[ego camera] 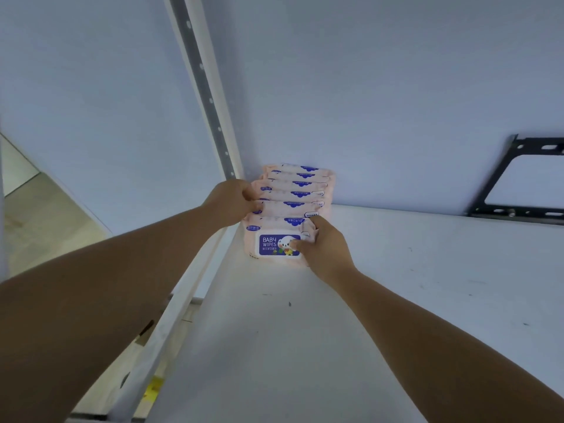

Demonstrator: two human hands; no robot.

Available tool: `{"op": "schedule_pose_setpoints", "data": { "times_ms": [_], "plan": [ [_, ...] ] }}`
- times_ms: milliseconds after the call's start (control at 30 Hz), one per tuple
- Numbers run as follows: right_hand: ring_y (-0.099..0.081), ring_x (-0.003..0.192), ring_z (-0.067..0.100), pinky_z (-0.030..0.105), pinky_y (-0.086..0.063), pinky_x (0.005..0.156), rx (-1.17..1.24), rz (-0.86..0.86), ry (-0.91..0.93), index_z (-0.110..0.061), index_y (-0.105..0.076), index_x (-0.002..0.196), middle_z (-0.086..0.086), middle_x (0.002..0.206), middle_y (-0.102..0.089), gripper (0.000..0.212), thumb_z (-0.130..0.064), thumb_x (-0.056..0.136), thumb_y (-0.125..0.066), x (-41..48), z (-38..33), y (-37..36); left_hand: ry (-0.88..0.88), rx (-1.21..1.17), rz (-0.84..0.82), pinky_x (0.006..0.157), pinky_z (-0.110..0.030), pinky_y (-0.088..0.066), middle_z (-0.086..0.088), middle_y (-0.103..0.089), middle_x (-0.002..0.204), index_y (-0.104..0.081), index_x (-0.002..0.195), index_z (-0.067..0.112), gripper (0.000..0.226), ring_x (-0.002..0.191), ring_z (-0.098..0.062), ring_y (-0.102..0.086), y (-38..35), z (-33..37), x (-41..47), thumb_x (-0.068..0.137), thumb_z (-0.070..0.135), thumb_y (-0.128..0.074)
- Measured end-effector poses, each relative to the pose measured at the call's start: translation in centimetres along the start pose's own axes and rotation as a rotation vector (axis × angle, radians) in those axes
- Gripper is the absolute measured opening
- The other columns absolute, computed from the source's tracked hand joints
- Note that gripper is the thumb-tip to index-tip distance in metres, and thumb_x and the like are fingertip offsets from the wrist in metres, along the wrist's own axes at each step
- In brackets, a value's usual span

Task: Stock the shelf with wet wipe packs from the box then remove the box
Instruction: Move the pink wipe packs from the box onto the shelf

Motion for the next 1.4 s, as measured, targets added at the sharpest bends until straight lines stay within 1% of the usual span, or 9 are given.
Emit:
{"op": "schedule_pose_setpoints", "data": {
  "times_ms": [133,300,500,600,733,867,1067,1233,1400],
  "plan": [
    [-0.058,0.107,0.013,0.016,-0.046,0.066,-0.037,0.024,-0.009,-0.029,-0.046,0.143,-0.006,0.133,-0.061,0.062,-0.036,0.088,-0.074,-0.6,-0.4,0.0,-0.020,-0.006,0.024,0.067,-0.023,-0.040,0.011,-0.061,0.087,-0.066,0.088,0.024,0.007,0.089,-0.015,-0.058,0.3,0.0,-0.6,0.089,0.028,-0.072],
    [-0.062,0.101,0.017,0.023,-0.043,0.064,-0.069,0.099,-0.056,-0.020,-0.049,0.127,-0.009,0.105,-0.058,0.059,-0.040,0.082,-0.080,-2.2,-0.1,1.2,-0.021,-0.019,0.079,0.094,-0.040,-0.049,-0.001,-0.064,0.118,-0.068,0.093,0.032,0.015,0.117,-0.027,-0.052,1.1,0.1,-2.0,0.081,0.038,-0.077],
    [-0.061,0.108,0.020,0.029,-0.047,0.077,-0.133,0.148,-0.107,-0.015,-0.050,0.131,-0.001,0.124,-0.056,0.073,-0.052,0.077,-0.081,-5.4,1.6,4.4,-0.169,0.087,0.091,0.099,-0.039,-0.046,-0.003,-0.061,0.117,-0.071,0.102,0.028,0.021,0.116,-0.027,-0.052,0.8,3.3,-5.3,0.084,0.037,-0.075],
    [-0.061,0.098,0.020,0.027,-0.046,0.069,-0.170,0.169,-0.089,-0.013,-0.060,0.118,0.000,0.114,-0.060,0.049,-0.045,0.084,-0.077,-7.7,2.4,6.8,-0.282,0.009,-0.010,0.083,-0.028,-0.050,0.005,-0.069,0.100,-0.070,0.093,0.025,0.009,0.096,-0.016,-0.063,-0.5,5.9,-7.8,0.086,0.029,-0.074],
    [-0.062,0.083,0.017,0.027,-0.050,0.065,-0.162,0.189,-0.091,-0.012,-0.068,0.099,0.001,0.097,-0.069,0.024,-0.033,0.089,-0.075,-12.1,3.9,10.4,-0.405,-0.013,-0.210,0.062,-0.011,-0.042,0.017,-0.061,0.069,-0.071,0.090,0.020,0.002,0.076,-0.010,-0.062,-3.5,9.7,-11.4,0.089,0.021,-0.069],
    [-0.060,0.071,0.009,0.020,-0.046,0.058,-0.189,0.250,-0.108,-0.014,-0.072,0.097,-0.006,0.086,-0.067,0.019,-0.031,0.090,-0.073,-17.9,5.2,14.2,-0.479,-0.055,-0.353,0.053,-0.013,-0.043,0.011,-0.066,0.077,-0.072,0.093,0.024,0.008,0.070,-0.008,-0.061,-6.9,13.7,-14.8,0.088,0.030,-0.073],
    [-0.057,0.063,0.005,0.016,-0.043,0.054,-0.213,0.279,-0.197,-0.013,-0.075,0.099,-0.010,0.080,-0.065,0.015,-0.024,0.089,-0.075,-27.2,8.6,20.4,-0.700,0.063,-0.483,0.061,-0.019,-0.045,0.011,-0.070,0.082,-0.072,0.087,0.028,0.007,0.074,-0.008,-0.066,-12.1,21.8,-21.4,0.085,0.034,-0.075],
    [-0.063,0.072,0.009,0.021,-0.049,0.064,-0.228,0.359,-0.289,-0.018,-0.076,0.096,-0.010,0.080,-0.069,0.011,-0.026,0.088,-0.077,-35.7,12.5,25.9,-0.867,0.178,-0.601,0.074,-0.021,-0.048,0.015,-0.070,0.091,-0.072,0.091,0.032,0.006,0.084,0.000,-0.064,-16.2,29.0,-28.0,0.086,0.035,-0.074],
    [-0.067,0.076,0.014,0.023,-0.051,0.066,-0.242,0.465,-0.388,-0.018,-0.076,0.094,-0.004,0.085,-0.073,0.011,-0.027,0.087,-0.075,-46.0,17.4,31.1,-0.960,0.193,-0.684,0.072,-0.021,-0.046,0.015,-0.069,0.092,-0.073,0.093,0.031,0.009,0.086,-0.004,-0.065,-22.0,36.6,-35.6,0.086,0.037,-0.074]
  ]
}}
Point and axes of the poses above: each hand's wrist, its own x-axis towards the middle knuckle, its own y-axis out of the back of the hand, z = x × y, the point moved 8 cm from there along x, towards the middle knuckle
